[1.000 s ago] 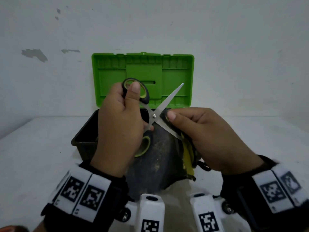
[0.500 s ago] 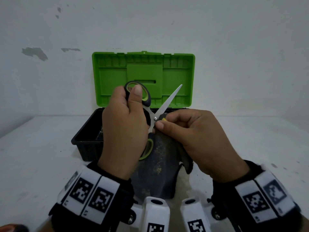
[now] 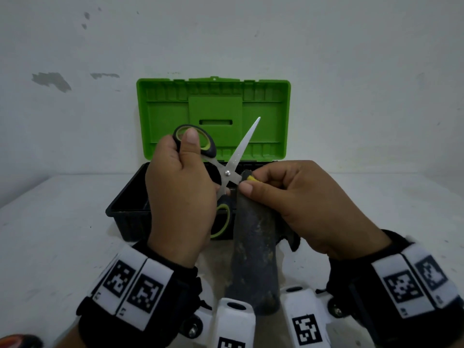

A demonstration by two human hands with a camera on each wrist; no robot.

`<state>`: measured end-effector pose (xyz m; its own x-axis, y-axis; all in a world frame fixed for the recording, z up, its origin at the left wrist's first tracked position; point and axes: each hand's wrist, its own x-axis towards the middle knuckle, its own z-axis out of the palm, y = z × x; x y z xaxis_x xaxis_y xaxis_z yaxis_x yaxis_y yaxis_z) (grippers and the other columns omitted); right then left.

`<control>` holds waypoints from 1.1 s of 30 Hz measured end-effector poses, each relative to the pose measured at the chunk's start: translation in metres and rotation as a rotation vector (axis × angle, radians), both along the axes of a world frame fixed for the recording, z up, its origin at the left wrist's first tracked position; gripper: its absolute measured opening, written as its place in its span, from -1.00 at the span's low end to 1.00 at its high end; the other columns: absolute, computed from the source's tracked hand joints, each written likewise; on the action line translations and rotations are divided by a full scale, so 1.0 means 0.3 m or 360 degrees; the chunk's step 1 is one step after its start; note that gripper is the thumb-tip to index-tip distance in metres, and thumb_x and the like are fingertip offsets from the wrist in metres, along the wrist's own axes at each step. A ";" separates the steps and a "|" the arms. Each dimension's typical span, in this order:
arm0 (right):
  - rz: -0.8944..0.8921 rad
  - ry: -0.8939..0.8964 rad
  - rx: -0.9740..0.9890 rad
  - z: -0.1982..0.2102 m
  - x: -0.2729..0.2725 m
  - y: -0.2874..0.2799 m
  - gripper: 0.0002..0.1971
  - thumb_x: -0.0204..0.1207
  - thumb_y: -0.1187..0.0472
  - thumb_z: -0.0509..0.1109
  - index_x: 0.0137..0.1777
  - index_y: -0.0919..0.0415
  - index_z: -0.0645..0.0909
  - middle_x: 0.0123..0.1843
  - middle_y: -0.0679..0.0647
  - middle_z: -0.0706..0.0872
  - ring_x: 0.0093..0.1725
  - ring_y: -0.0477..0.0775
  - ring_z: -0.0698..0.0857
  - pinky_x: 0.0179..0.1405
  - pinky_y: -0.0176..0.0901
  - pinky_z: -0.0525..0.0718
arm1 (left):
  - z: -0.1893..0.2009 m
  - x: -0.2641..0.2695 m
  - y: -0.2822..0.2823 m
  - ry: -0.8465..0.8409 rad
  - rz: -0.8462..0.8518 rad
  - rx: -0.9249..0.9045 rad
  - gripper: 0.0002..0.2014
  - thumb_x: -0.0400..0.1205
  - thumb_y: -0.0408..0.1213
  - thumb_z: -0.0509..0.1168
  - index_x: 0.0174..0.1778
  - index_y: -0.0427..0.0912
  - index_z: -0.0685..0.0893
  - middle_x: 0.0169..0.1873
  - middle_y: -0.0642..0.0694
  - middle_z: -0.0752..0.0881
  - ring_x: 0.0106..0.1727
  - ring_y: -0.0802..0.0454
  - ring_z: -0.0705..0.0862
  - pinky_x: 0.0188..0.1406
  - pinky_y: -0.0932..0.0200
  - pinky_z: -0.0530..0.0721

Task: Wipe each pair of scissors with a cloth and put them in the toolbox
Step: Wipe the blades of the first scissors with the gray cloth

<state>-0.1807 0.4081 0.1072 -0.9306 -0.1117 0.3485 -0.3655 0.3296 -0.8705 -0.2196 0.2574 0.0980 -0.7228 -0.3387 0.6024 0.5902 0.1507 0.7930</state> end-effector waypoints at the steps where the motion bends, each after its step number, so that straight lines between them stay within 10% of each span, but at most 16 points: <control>1: 0.0011 -0.0022 0.0012 0.002 0.000 0.006 -0.82 0.51 0.14 0.53 -0.32 0.11 0.77 -0.39 0.02 0.81 -0.41 -0.09 0.72 -0.37 -0.20 0.63 | 0.000 -0.003 -0.001 -0.0009 -0.0024 0.0040 -0.61 0.75 0.10 0.09 -0.19 -0.13 0.54 -0.44 -0.44 0.55 -0.54 -0.25 0.60 -0.62 0.04 0.56; 4: 0.0018 -0.0088 0.0038 0.010 -0.003 0.030 -0.84 0.50 0.15 0.53 -0.27 0.19 0.78 -0.39 0.06 0.80 -0.42 -0.05 0.71 -0.38 -0.19 0.63 | -0.001 -0.006 0.000 -0.0034 -0.0087 0.0106 -0.65 0.80 0.00 0.08 -0.20 -0.11 0.54 -0.46 -0.38 0.50 -0.60 -0.19 0.62 -0.71 0.27 0.49; 12: -0.0057 0.0064 0.0032 -0.002 -0.002 -0.012 -0.79 0.53 0.16 0.52 -0.31 0.20 0.76 -0.46 -0.02 0.75 -0.46 -0.15 0.63 -0.42 -0.30 0.58 | -0.008 -0.007 0.008 -0.0024 -0.0020 -0.0015 -0.61 0.73 0.14 0.07 -0.21 -0.07 0.53 -0.47 -0.25 0.57 -0.45 -0.29 0.62 -0.47 -0.15 0.64; 24: -0.0101 -0.0009 0.0149 0.013 -0.006 0.067 -0.85 0.48 0.11 0.53 -0.26 0.14 0.82 -0.37 0.08 0.82 -0.39 -0.05 0.74 -0.34 -0.20 0.69 | 0.017 -0.037 -0.054 -0.0120 -0.0091 0.0306 -0.61 0.79 0.04 0.07 -0.06 -0.20 0.61 -0.50 -0.32 0.51 -0.66 -0.13 0.63 -0.61 0.08 0.54; 33: -0.0584 0.0217 0.0318 0.034 -0.017 0.165 -0.72 0.60 0.07 0.41 -0.30 0.17 0.74 -0.56 -0.06 0.68 -0.68 -0.21 0.54 -0.71 -0.50 0.37 | 0.037 -0.051 -0.107 -0.0083 0.0047 0.0139 -0.60 0.78 0.06 0.07 -0.07 -0.18 0.63 -0.41 -0.32 0.61 -0.62 -0.13 0.66 -0.66 0.07 0.55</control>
<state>-0.1857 0.4576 0.1175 -0.8682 0.1398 0.4761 -0.3000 0.6163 -0.7281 -0.2348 0.2254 0.1090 -0.7412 -0.4101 0.5315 0.5443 0.0962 0.8333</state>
